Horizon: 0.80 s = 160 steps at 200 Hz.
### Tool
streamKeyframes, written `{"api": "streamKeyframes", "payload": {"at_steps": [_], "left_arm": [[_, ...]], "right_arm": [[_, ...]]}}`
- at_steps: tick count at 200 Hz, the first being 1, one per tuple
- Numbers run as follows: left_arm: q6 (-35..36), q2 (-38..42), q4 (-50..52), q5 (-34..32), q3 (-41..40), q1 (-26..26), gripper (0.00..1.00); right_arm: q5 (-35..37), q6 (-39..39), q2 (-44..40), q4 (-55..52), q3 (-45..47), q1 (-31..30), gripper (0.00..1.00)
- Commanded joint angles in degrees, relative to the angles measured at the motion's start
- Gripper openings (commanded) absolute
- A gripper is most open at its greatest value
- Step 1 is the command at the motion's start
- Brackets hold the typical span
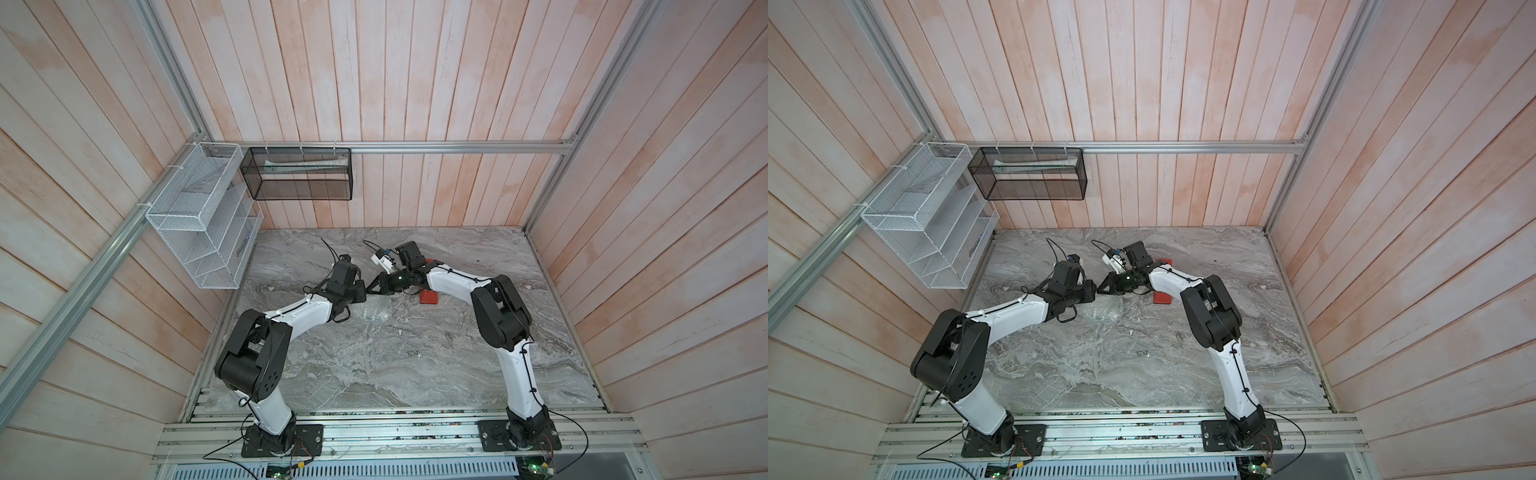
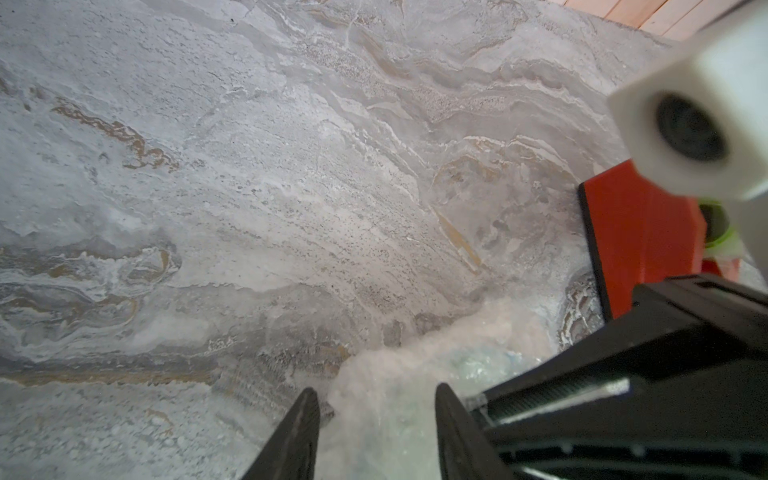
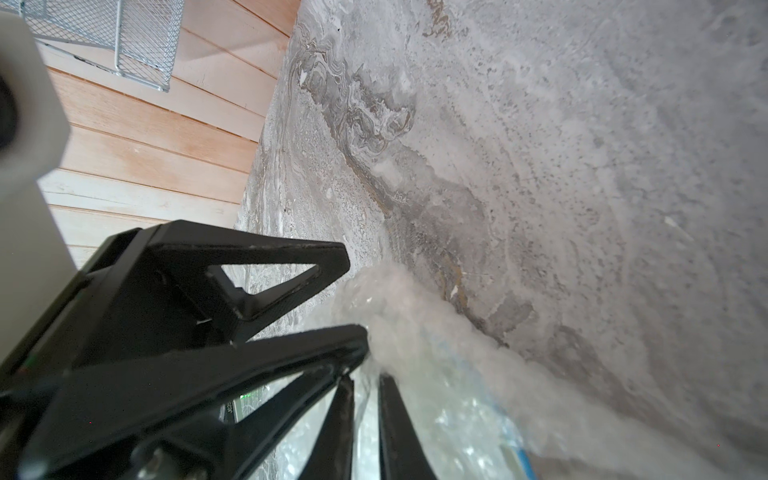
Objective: Wrap bowls in bubble wrap
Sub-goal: Stick the tape on the bubble wrap.
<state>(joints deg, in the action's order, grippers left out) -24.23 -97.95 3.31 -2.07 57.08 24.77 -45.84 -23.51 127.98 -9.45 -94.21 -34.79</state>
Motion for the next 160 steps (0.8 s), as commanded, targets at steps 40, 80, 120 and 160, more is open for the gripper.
{"api": "streamKeyframes", "payload": {"at_steps": [40,80,120,160], "left_arm": [[-0.87,-3.62,-4.01,2.59,-1.04,0.26,0.47],[-1.30,-4.74,-5.11,1.98,-1.84,0.27,0.46],[-1.66,-4.10,-5.07,0.66,-2.69,0.23,0.44],[-1.88,-2.86,-5.16,0.13,-3.68,0.28,0.43]], "right_arm": [[0.40,0.65,1.07,0.32,0.78,0.33,0.31],[0.33,0.24,-0.26,2.94,2.57,0.96,0.35],[1.26,-0.71,-3.61,6.47,5.27,1.47,0.36],[2.69,-1.83,-8.19,9.72,8.16,1.85,0.36]]}}
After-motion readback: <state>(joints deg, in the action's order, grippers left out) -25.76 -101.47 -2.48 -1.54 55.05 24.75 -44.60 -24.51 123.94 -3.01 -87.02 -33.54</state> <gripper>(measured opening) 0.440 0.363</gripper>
